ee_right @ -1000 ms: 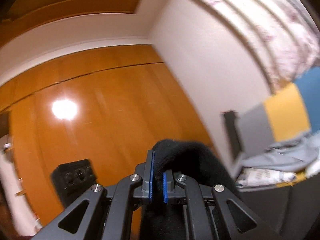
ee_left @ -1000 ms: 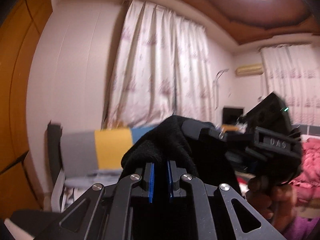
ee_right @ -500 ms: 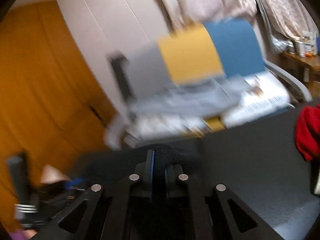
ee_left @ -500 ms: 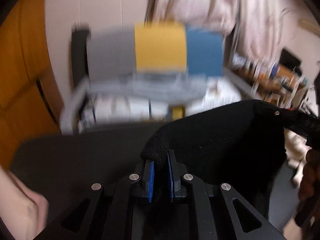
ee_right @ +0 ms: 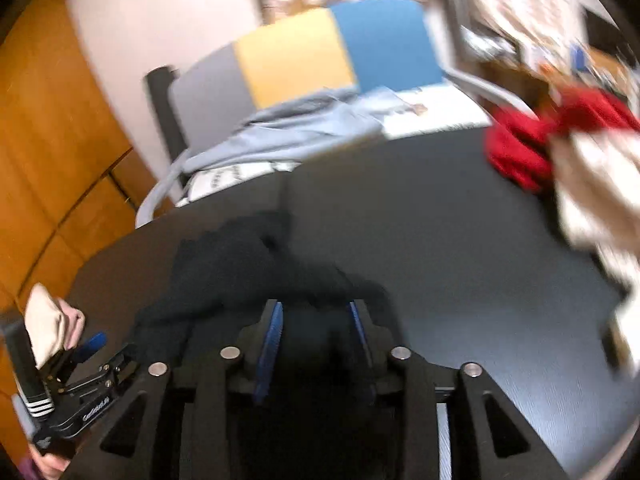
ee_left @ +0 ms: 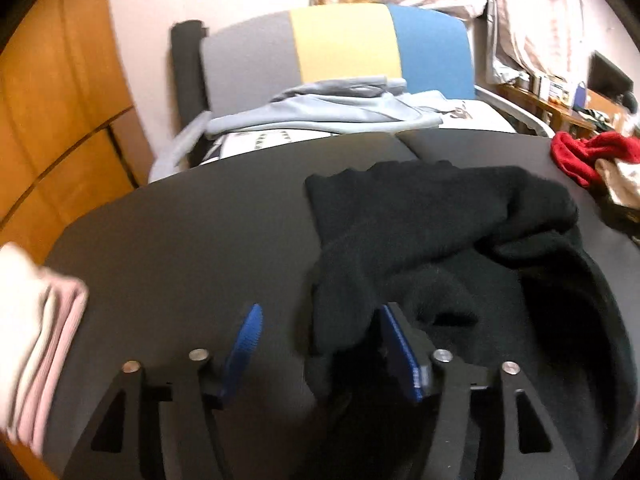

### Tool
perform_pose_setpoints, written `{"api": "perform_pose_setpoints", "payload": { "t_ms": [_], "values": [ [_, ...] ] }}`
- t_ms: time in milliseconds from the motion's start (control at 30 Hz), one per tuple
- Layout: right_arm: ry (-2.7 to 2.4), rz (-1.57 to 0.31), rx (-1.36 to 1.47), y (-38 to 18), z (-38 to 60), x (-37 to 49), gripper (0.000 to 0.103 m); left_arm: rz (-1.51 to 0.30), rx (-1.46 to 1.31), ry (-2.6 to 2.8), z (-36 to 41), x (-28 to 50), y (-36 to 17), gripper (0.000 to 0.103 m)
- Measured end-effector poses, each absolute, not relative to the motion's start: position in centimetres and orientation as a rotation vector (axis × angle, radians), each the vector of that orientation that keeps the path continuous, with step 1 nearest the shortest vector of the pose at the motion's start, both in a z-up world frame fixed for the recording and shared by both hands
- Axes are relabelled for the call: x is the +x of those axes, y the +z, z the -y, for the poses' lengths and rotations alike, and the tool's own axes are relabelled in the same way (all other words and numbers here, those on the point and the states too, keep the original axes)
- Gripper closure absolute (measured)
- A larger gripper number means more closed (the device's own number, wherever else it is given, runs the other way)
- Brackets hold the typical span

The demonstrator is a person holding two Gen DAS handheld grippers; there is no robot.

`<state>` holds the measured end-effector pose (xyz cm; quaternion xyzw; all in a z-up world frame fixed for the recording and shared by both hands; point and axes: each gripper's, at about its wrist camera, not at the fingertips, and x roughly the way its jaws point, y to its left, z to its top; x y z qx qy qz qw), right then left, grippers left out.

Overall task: Fold clothes
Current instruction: 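Lower the black sweater flat onto the table and open both grippers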

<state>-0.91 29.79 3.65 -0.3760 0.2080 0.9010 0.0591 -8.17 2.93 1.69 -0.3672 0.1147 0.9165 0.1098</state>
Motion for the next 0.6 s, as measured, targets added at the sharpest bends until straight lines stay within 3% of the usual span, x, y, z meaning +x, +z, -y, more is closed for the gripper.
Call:
{"api": "perform_pose_setpoints", "payload": {
  "t_ms": [100,200,333,500,600],
  "values": [
    [2.599,-0.787,-1.266,1.3,-31.3,4.0,0.066,-0.452,-1.063,2.741,-3.6,-6.0,-0.2,0.020],
    [2.587,-0.832,-1.370,-0.5,-30.6,7.6,0.066,-0.552,-0.966,2.794,-3.8,-4.5,-1.6,0.017],
    [2.674,-0.630,-1.301,-1.2,-28.4,8.8,0.061,-0.724,-0.934,2.851,-5.6,-4.5,-2.6,0.017],
    [2.696,-0.078,-1.299,-2.0,-24.1,4.6,0.056,-0.867,-0.906,2.864,-6.9,-5.7,-3.0,0.016],
    [2.707,-0.106,-1.380,-1.7,-24.6,0.3,0.061,-0.869,-0.937,2.864,-6.5,-7.0,-2.6,0.011]
  ]
}}
